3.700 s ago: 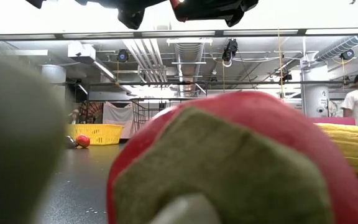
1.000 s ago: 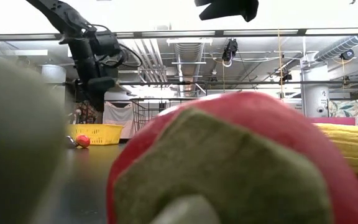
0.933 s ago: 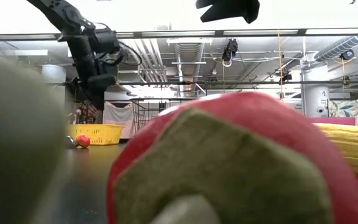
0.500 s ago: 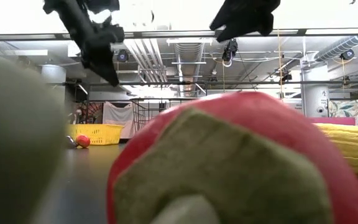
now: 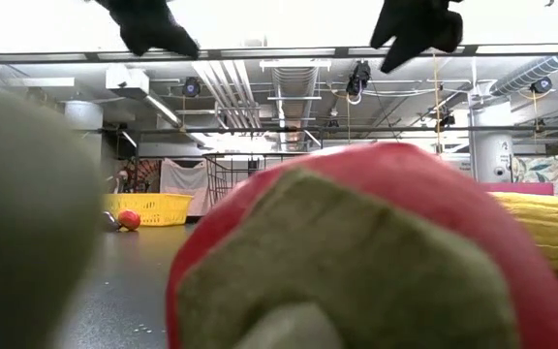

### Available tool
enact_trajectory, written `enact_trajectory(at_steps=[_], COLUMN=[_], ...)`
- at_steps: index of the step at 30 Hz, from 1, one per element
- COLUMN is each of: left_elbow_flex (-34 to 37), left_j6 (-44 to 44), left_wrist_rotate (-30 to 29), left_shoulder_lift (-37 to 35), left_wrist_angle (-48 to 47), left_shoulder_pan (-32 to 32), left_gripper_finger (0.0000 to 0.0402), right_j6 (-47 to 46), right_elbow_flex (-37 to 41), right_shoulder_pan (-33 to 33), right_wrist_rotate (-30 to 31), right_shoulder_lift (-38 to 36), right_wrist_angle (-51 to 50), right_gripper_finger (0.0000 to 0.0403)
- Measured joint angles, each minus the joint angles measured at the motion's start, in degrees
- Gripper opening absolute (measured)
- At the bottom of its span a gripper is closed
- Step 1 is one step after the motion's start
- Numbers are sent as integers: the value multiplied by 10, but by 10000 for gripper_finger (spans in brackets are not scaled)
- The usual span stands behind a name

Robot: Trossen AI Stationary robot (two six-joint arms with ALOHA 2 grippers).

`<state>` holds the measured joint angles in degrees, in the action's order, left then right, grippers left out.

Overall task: Sort produce into baskets
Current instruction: Put the large yellow corn into the pink bin

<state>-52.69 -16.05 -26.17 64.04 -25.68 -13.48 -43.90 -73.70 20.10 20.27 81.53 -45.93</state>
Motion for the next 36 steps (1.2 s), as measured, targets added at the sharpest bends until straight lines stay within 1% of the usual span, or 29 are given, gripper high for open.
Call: enact_trajectory(at_steps=[2, 5, 9, 13, 17, 27, 33, 36], left_elbow_flex=[0, 0, 0, 0, 0, 0, 0, 0], left_j6=[6, 34, 43, 36, 36, 33, 36, 66], left_wrist_rotate=[-30, -55, -74, -79, -79, -79, -80, -110], left_shoulder_lift=[10, 23, 36, 47, 58, 76, 79, 76], left_wrist_angle=[41, 84, 91, 92, 94, 94, 93, 92], left_shoulder_pan=[-27, -55, -65, -66, -66, -66, -66, -66], left_gripper_finger=[87, 87, 87, 87, 87, 87, 87, 87], right_j6=[-16, -40, -92, -143, -180, -173, -148, -136], right_elbow_flex=[3, 7, 8, 9, -2, -58, -71, -71], right_shoulder_pan=[0, 4, 21, 49, 69, 88, 88, 88], right_wrist_rotate=[-29, -77, -159, -198, -237, -253, -268, -268], right_shoulder_lift=[1, 4, 18, 55, 103, 212, 258, 261], right_wrist_angle=[-9, -14, -16, -17, -18, -17, -15, 16], right_gripper_finger=[234, 266, 299, 312, 313, 313, 302, 296])
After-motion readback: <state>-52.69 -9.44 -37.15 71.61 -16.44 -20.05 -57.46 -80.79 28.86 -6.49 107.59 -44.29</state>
